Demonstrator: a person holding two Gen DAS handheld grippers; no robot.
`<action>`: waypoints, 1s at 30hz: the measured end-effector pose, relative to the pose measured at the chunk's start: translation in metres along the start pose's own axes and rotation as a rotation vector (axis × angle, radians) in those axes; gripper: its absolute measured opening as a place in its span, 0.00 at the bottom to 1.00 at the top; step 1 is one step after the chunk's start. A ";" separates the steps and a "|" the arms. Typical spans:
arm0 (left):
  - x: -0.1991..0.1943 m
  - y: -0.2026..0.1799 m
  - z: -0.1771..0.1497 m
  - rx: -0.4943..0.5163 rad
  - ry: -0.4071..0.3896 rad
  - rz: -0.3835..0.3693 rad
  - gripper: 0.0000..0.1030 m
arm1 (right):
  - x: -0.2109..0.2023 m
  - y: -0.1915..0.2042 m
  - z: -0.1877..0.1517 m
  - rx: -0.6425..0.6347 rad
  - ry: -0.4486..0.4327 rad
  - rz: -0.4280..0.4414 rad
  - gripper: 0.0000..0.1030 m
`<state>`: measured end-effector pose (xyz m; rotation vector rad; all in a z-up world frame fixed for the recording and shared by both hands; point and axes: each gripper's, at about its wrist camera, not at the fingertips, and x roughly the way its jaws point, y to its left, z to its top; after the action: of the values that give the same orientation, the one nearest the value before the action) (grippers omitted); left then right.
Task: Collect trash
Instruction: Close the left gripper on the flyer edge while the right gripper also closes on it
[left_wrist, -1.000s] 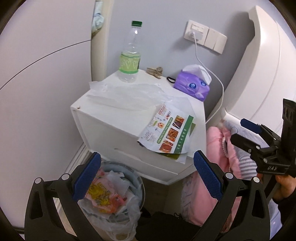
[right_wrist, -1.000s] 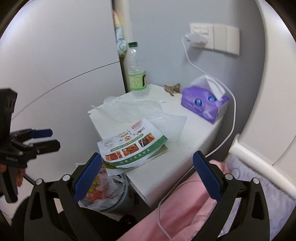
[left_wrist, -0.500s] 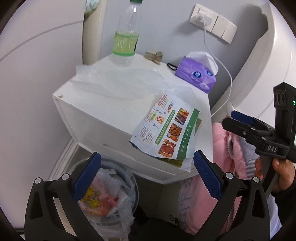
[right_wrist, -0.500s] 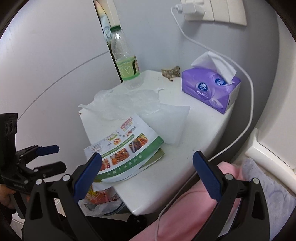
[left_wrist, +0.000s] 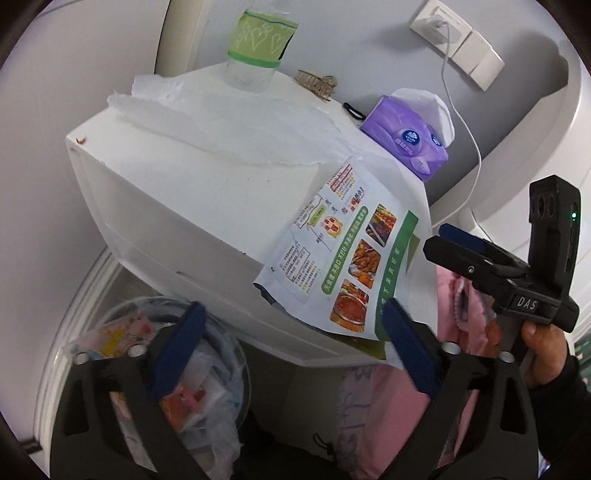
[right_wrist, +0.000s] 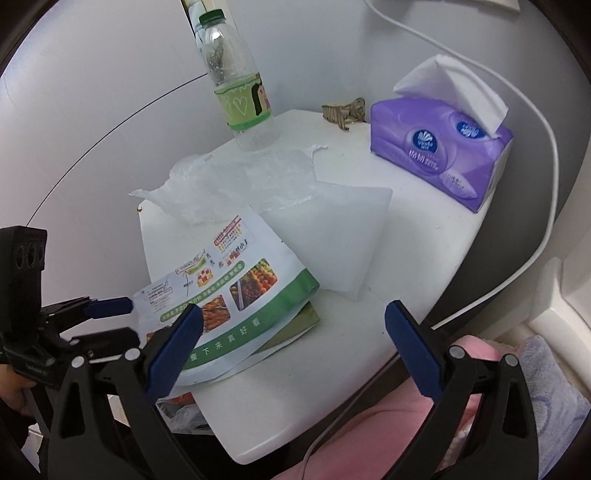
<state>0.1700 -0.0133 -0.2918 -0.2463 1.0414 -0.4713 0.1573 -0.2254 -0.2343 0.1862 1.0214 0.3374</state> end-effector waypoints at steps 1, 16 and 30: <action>0.003 0.002 0.000 -0.010 0.009 -0.002 0.78 | 0.002 -0.001 0.000 0.003 0.002 0.003 0.93; 0.010 0.006 -0.001 -0.064 0.004 -0.021 0.46 | 0.010 0.001 0.002 0.026 0.018 0.031 0.55; 0.000 0.007 0.002 -0.063 -0.038 -0.017 0.10 | 0.015 0.004 0.008 0.032 0.018 0.017 0.32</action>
<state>0.1734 -0.0075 -0.2931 -0.3188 1.0182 -0.4476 0.1705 -0.2165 -0.2411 0.2213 1.0441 0.3387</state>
